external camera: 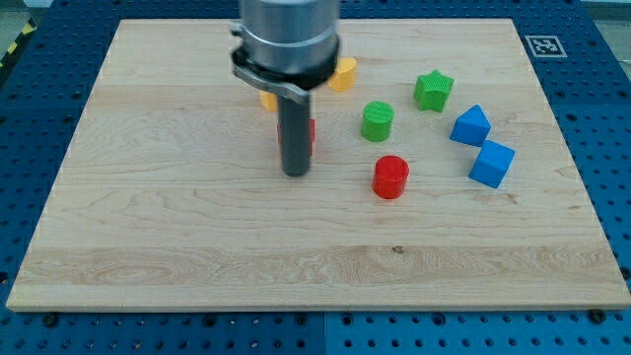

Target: Push the red star and yellow heart slightly up

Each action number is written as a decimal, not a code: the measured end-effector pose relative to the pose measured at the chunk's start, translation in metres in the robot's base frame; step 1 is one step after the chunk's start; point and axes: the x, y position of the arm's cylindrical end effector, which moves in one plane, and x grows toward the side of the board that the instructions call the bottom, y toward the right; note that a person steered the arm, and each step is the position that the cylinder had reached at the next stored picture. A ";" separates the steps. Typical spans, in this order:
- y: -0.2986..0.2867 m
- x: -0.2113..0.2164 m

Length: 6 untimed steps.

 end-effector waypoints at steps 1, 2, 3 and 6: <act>-0.004 -0.003; -0.012 -0.021; -0.015 -0.044; 0.058 -0.080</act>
